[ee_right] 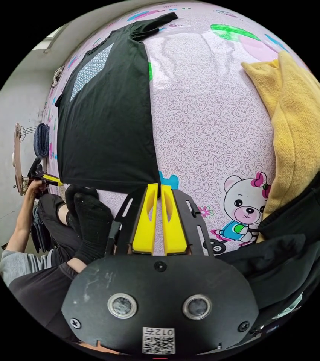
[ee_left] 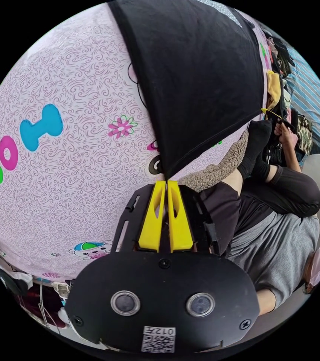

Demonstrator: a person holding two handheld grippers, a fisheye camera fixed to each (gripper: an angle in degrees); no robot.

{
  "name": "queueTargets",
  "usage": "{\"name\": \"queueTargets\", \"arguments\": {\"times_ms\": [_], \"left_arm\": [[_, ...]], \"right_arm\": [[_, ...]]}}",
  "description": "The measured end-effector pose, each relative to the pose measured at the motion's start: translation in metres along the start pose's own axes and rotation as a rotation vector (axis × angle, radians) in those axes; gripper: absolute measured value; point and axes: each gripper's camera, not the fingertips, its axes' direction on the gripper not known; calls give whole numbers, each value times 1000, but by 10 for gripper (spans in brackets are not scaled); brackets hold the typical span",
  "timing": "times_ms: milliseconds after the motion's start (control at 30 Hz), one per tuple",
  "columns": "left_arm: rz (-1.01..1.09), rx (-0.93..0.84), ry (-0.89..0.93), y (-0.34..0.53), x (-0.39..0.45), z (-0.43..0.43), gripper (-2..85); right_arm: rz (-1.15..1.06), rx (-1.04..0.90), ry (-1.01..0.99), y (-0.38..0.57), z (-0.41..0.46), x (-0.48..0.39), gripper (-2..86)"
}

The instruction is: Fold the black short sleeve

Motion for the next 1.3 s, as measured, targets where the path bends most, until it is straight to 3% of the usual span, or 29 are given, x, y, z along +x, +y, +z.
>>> {"name": "queueTargets", "arguments": {"times_ms": [133, 233, 400, 500, 633, 767, 1100, 1300], "left_arm": [[-28, -9, -49, 17, -2, -1, 3], [-89, 113, -102, 37, -4, -29, 5], [-94, 625, -185, 49, 32, -99, 7], [-52, 791, -136, 30, 50, -111, 7], [-64, 795, -175, -6, 65, -110, 6], [-109, 770, -225, -26, 70, -108, 6], [-160, 759, -214, -2, 51, -92, 4], [-196, 823, -194, 32, 34, -90, 4]], "right_arm": [[-12, -8, 7, -4, 19, -11, -5], [-26, -42, -6, -6, 36, -17, 3], [-46, -63, 42, -8, 64, -31, 42], [-65, 0, 154, -13, 75, -46, 53], [-162, 138, 264, -46, 75, -74, 24], [-254, 183, 222, -112, 81, -98, 15], [-384, 96, 336, -207, 185, -134, -6], [-295, 61, 340, -219, 210, -109, -9]]}}
